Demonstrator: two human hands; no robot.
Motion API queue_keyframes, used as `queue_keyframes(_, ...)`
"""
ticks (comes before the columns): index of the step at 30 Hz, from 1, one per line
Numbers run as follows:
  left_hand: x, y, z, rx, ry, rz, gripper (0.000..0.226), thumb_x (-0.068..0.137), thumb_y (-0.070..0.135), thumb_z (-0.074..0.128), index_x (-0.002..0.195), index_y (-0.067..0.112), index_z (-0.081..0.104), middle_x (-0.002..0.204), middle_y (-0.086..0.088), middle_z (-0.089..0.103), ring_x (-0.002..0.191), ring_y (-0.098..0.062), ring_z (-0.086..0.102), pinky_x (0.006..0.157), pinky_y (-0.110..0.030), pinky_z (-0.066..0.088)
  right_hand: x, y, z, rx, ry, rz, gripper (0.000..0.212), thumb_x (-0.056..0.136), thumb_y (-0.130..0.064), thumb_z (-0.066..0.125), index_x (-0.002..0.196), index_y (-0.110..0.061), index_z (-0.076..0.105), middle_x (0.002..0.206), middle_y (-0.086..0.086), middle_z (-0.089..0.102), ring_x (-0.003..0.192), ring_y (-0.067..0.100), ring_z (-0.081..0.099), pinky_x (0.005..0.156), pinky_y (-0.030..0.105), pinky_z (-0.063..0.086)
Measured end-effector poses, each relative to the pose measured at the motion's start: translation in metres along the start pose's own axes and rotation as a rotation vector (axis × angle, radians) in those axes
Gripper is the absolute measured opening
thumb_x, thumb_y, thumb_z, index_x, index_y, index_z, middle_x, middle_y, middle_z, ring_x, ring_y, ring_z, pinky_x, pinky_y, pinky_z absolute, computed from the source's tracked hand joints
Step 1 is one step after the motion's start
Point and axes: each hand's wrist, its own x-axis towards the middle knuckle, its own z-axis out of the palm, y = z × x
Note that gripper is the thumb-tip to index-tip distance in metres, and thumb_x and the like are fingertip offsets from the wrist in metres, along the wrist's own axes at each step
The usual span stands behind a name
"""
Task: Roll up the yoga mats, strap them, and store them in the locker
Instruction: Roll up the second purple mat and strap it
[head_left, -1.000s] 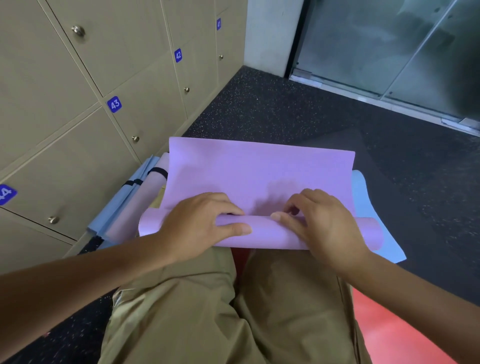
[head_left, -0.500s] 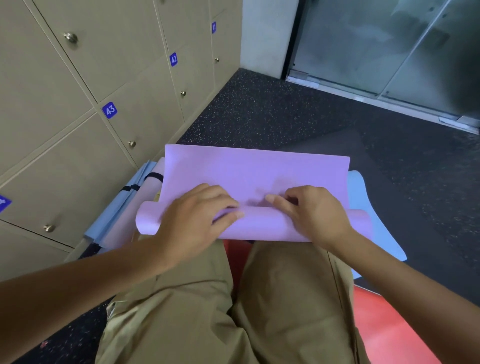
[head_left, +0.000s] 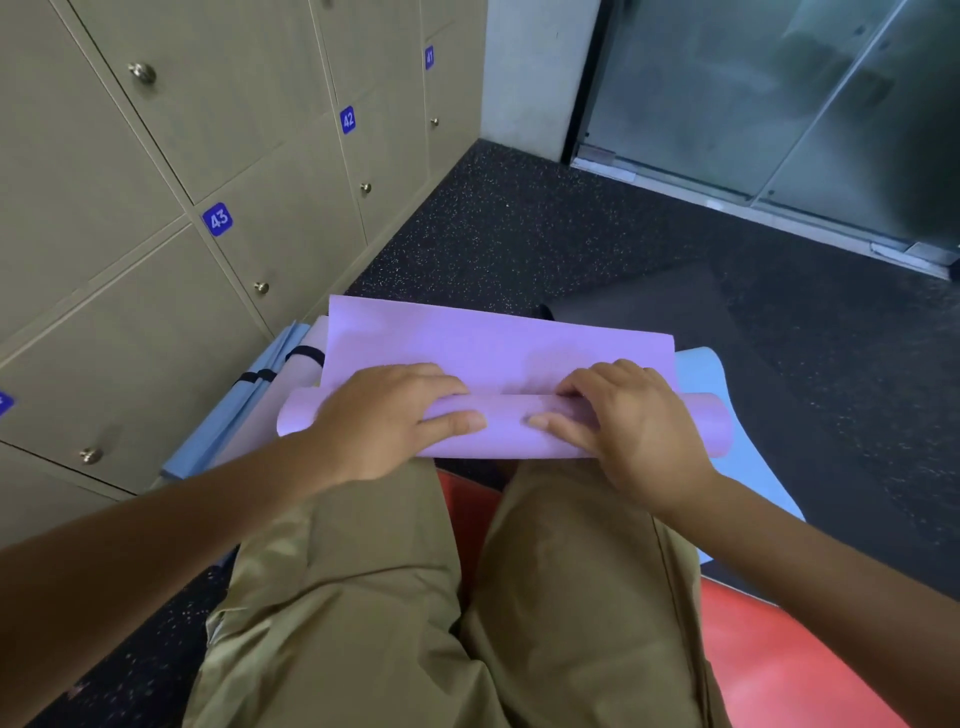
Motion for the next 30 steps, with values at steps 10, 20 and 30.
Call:
queue_keyframes(10, 0.024, -0.003, -0.006, -0.189, 0.094, 0.042, 0.053, 0.09, 0.071, 0.047, 0.1, 0.025, 0.071, 0.095, 0.011, 0.064, 0.094, -0.005, 0.06, 0.087, -0.036, 0.051, 0.014, 0.014, 0.007, 0.011, -0.075, 0.009, 0.084, 0.084, -0.089, 0.026, 0.098, -0.02, 0.073, 0.079, 0.0, 0.069, 0.076, 0.026, 0.061, 0.067, 0.04, 0.047)
queue_keyframes(20, 0.008, -0.002, 0.023, 0.404, 0.31, 0.107, 0.088, 0.085, 0.085, 0.036, 0.115, 0.009, 0.068, 0.1, -0.004, 0.063, 0.088, -0.027, 0.062, 0.073, -0.042, 0.052, 0.058, 0.028, -0.004, 0.282, -0.419, 0.031, 0.054, 0.086, -0.077, 0.046, 0.048, -0.038, 0.047, 0.05, -0.003, 0.032, 0.053, 0.013, 0.039, 0.057, 0.027, 0.033)
queue_keyframes(30, 0.038, -0.009, -0.001, 0.242, -0.048, -0.053, 0.09, 0.074, 0.096, 0.019, 0.117, 0.028, 0.058, 0.108, 0.012, 0.056, 0.101, -0.013, 0.055, 0.079, -0.04, 0.047, 0.02, 0.03, 0.019, -0.066, 0.149, -0.057, 0.047, 0.103, -0.049, 0.045, 0.109, -0.014, 0.076, 0.094, 0.007, 0.063, 0.083, 0.03, 0.056, 0.072, 0.043, 0.049)
